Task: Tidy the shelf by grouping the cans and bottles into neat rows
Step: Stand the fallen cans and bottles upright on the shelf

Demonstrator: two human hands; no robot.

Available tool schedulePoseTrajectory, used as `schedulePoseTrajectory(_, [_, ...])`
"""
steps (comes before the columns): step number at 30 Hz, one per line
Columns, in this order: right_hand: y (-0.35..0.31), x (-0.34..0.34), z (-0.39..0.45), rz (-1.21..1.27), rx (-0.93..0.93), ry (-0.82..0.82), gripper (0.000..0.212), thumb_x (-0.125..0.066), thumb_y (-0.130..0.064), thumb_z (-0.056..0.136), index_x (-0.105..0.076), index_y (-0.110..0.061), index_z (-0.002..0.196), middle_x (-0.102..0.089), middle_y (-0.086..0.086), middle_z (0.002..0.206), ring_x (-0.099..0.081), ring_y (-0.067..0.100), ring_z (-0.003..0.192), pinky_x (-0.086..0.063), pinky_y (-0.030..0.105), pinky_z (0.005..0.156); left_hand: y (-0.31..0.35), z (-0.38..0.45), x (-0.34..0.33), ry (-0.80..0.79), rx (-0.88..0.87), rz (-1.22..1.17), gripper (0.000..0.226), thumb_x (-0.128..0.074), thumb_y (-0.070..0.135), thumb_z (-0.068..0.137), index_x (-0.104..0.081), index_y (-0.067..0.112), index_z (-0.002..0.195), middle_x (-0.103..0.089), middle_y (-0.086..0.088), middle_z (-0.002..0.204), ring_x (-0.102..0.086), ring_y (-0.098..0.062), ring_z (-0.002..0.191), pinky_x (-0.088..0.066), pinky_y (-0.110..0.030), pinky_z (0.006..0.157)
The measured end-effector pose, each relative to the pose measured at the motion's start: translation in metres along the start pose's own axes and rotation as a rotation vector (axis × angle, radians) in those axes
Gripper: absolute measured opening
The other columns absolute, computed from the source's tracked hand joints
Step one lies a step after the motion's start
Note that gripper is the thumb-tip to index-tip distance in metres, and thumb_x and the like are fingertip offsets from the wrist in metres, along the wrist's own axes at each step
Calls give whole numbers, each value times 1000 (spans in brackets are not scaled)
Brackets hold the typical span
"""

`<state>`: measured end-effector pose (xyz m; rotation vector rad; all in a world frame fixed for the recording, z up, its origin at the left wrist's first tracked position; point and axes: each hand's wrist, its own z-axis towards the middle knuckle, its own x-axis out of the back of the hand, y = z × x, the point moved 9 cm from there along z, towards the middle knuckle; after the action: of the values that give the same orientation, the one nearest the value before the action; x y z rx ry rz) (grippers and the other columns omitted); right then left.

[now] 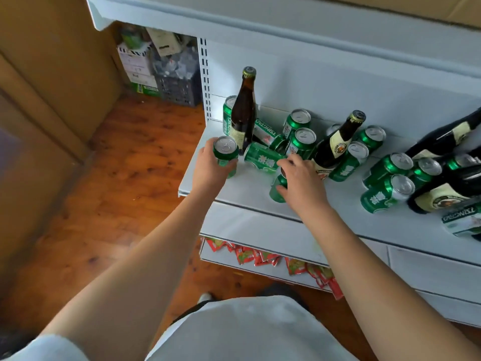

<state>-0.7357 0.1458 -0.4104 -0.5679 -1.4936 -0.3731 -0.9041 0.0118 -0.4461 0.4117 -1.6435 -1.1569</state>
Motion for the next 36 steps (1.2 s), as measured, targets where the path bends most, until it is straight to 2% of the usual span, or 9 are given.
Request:
schedulePoseTrajectory(6, [-3,-5,-3,-62,-6,26,59,-73,-18,82,-50,-15,137,-50,5,133,-48,29,119,-44,42,100,-8,41,9,-39,11,44,70,-77,23,85,-41,18,144,-52,-4,139,-49,-22,128,-41,-32,107])
schedulePoseTrajectory(10, [-15,2,1,-141,22,118,53,-74,-20,80,-56,-8,129,-53,10,130,-48,29,121,-36,41,109,-7,53,5,-95,1,60,77,-77,24,84,-35,18,148,-47,-5,145,-45,-23,134,-39,-34,109])
schedulePoseTrajectory(12, [-26,7,10,-111,47,154,51,-71,-29,83,-55,-7,127,-55,11,126,-52,29,115,-42,40,101,-7,49,5,-96,7,80,86,-79,28,82,-29,17,150,-42,-6,148,-39,-24,136,-36,-35,109])
schedulePoseTrajectory(14, [-34,9,30,-126,44,131,49,-67,-30,87,-52,-8,128,-56,10,121,-54,28,108,-45,38,88,-13,39,16,20,28,138,86,-77,35,82,-27,19,150,-37,-8,148,-36,-26,135,-38,-42,110])
schedulePoseTrajectory(18, [-22,-11,82,-290,-134,-112,46,-67,-32,87,-53,-13,127,-59,9,118,-56,28,107,-37,34,72,-21,4,30,245,-23,130,47,-61,18,89,-47,17,133,-45,-8,133,-43,-26,121,-47,-44,99])
schedulePoseTrajectory(22, [-13,-49,104,-382,-264,-368,33,-63,-25,91,-60,-14,121,-62,3,115,-57,25,107,-41,29,73,-25,-19,12,128,-75,107,33,-54,12,92,-55,20,124,-48,-2,126,-49,-18,117,-49,-31,89])
schedulePoseTrajectory(26, [-12,-56,112,-390,-291,-360,42,-62,-15,89,-51,-10,130,-55,10,127,-51,28,117,-44,34,78,-29,-23,-3,20,-38,52,25,-52,11,94,-62,18,115,-50,-1,122,-52,-15,110,-50,-30,87])
schedulePoseTrajectory(32, [-13,-30,112,-343,-172,-367,86,-83,-37,70,-39,-11,140,-41,12,136,-42,29,126,-43,37,74,-12,-15,-36,-168,-38,8,34,-54,10,93,-58,15,126,-51,-4,128,-56,-18,113,-52,-34,94])
schedulePoseTrajectory(36, [-30,-4,109,-246,-22,-328,70,-80,-42,70,-49,-10,124,-40,13,125,-56,31,100,-44,35,66,1,-9,-58,-253,-79,4,52,-59,12,91,-46,16,141,-47,-5,137,-53,-21,122,-51,-38,97])
